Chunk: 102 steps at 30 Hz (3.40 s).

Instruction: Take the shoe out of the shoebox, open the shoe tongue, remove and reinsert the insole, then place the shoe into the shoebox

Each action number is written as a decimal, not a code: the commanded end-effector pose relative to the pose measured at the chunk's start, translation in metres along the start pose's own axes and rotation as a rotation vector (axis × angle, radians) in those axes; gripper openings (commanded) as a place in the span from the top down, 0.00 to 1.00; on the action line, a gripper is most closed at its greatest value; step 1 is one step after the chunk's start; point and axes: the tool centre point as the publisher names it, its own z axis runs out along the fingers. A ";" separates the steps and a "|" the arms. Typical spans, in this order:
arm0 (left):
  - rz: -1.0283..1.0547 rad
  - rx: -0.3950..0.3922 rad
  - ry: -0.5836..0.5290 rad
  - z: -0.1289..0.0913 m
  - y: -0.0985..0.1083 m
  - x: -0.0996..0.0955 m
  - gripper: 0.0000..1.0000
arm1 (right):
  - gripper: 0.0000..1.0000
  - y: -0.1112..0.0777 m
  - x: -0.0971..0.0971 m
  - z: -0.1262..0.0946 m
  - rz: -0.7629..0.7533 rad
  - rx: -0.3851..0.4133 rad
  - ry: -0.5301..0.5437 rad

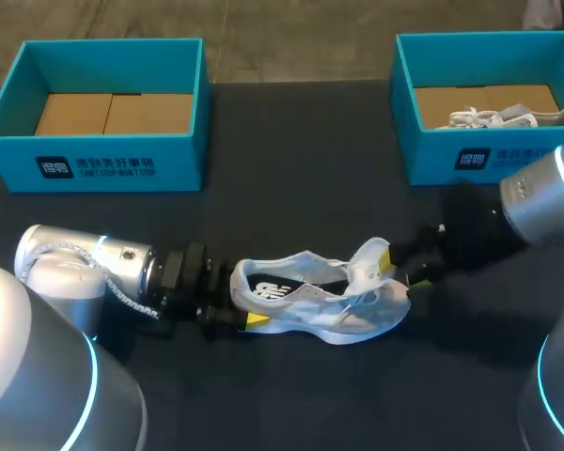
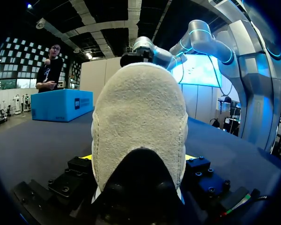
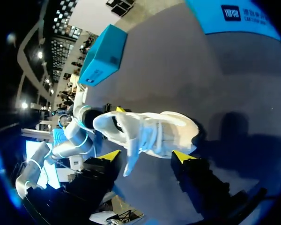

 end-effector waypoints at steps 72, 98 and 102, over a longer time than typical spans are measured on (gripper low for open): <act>-0.001 -0.002 0.000 0.003 0.002 0.001 1.00 | 1.00 0.015 0.110 0.085 -1.381 0.567 -0.546; -0.001 -0.002 0.000 0.003 0.002 0.001 1.00 | 1.00 0.026 0.066 0.161 -1.465 0.560 -0.579; -0.001 -0.002 0.000 0.003 0.002 0.001 1.00 | 1.00 0.028 0.057 0.163 -1.456 0.564 -0.580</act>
